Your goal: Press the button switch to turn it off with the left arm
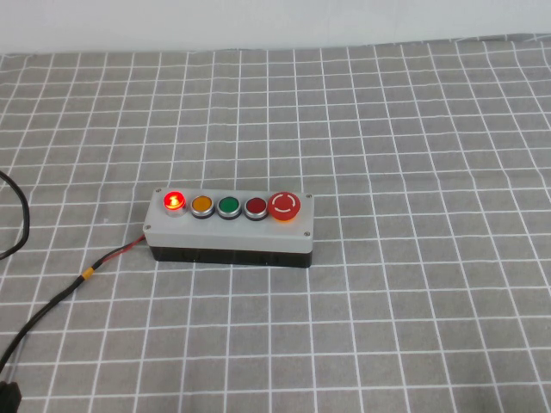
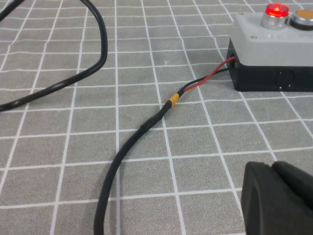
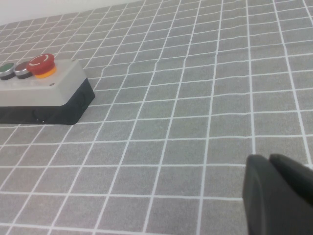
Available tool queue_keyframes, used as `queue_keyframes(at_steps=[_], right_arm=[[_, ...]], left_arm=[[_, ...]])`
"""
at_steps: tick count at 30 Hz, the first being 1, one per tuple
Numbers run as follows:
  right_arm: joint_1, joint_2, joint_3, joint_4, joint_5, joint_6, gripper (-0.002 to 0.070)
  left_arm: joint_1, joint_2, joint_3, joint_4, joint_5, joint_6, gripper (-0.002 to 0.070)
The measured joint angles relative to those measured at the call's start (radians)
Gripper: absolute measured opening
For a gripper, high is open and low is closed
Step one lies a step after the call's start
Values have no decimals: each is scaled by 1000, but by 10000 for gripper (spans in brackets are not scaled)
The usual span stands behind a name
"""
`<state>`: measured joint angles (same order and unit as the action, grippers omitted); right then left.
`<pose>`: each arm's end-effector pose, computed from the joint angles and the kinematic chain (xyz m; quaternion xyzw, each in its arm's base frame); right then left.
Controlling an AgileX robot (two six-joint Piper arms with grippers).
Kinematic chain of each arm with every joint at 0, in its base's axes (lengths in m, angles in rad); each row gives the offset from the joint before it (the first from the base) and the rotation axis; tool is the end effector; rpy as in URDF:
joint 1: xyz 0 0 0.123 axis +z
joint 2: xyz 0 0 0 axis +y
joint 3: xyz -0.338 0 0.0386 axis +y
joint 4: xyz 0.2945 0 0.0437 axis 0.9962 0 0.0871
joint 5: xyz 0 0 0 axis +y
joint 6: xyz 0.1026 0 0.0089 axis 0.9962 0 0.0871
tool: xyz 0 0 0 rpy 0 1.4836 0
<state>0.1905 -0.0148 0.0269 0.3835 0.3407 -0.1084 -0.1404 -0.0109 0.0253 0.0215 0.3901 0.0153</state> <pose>0.0522 0.0232 0.1721 -0.0132 0.7867 0.1840 0.5891 0.0541 -0.0068 0.1652 0.0686 0.8070 -0.0275 0.5859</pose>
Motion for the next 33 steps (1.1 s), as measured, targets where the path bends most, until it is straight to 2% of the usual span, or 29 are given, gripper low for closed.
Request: queue_keyframes(at_steps=[5, 8, 14, 18, 22, 25, 28, 33], right_arm=[[0, 0, 0, 0, 0, 0, -17], [0, 0, 0, 0, 0, 0, -17], [0, 0, 0, 0, 0, 0, -17], [0, 0, 0, 0, 0, 0, -17], [0, 0, 0, 0, 0, 0, -17], [0, 0, 0, 0, 0, 0, -17], [0, 0, 0, 0, 0, 0, -17], [0, 0, 0, 0, 0, 0, -17]], left_arm=[[0, 0, 0, 0, -4, 0, -3], [0, 0, 0, -47, -33, -15, -3], [0, 0, 0, -249, -231, -105, -3], [0, 0, 0, -273, -333, -113, -3], [0, 0, 0, -281, -355, -163, -3], [0, 8, -33, -288, -262, -251, -3], [0, 92, -131, -288, -111, -278, -3], [0, 359, -375, -270, 155, -202, -3]])
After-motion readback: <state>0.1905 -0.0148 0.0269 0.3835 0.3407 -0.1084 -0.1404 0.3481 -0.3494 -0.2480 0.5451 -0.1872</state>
